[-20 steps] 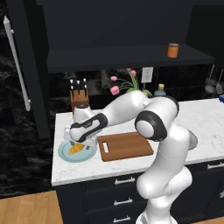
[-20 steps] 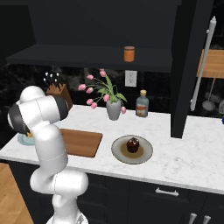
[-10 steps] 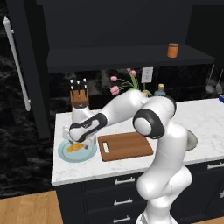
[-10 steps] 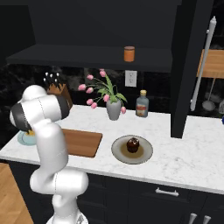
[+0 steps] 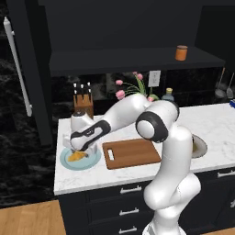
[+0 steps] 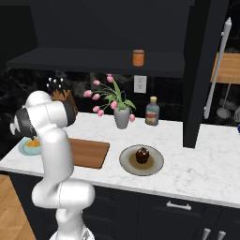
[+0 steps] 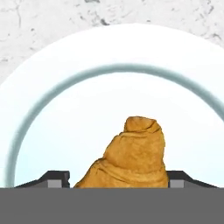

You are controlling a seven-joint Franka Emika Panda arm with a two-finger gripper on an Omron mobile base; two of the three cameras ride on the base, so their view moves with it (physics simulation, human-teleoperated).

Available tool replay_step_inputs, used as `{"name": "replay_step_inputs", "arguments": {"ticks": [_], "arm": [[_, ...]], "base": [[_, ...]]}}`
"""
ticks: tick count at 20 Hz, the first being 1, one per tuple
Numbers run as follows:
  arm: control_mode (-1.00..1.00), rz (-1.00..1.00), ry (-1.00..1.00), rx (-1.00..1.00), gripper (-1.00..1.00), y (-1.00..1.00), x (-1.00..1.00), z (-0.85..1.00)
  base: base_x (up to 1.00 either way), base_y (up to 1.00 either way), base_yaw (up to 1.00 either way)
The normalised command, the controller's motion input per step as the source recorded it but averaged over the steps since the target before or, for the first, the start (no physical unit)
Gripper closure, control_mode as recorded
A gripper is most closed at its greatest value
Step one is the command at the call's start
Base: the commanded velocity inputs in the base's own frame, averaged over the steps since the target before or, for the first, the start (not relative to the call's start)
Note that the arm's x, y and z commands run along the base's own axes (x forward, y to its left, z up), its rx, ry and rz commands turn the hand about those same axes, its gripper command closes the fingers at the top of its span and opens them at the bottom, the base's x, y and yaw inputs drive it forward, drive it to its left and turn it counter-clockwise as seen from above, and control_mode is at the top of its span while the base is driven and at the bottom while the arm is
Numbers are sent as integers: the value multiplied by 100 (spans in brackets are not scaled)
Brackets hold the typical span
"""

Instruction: From the different types of pastries on the counter, select a croissant and place it on the cutting board. Then retrieve a jar of jam from the cabinet and place it alongside the croissant on the cutting board.

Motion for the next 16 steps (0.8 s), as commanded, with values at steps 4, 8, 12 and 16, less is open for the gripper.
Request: {"name": "replay_step_inputs", "arguments": {"ticks": [4, 8, 12, 16], "arm": [[-100, -7, -10, 0, 100, 0, 0, 59], [-100, -6, -14, 0, 100, -17, 0, 55], [-100, -8, -12, 0, 100, -74, 0, 16], [-100, -6, -7, 0, 100, -89, 0, 0]], "base": [[0, 0, 0], [0, 0, 0], [0, 0, 0], [0, 0, 0]]}}
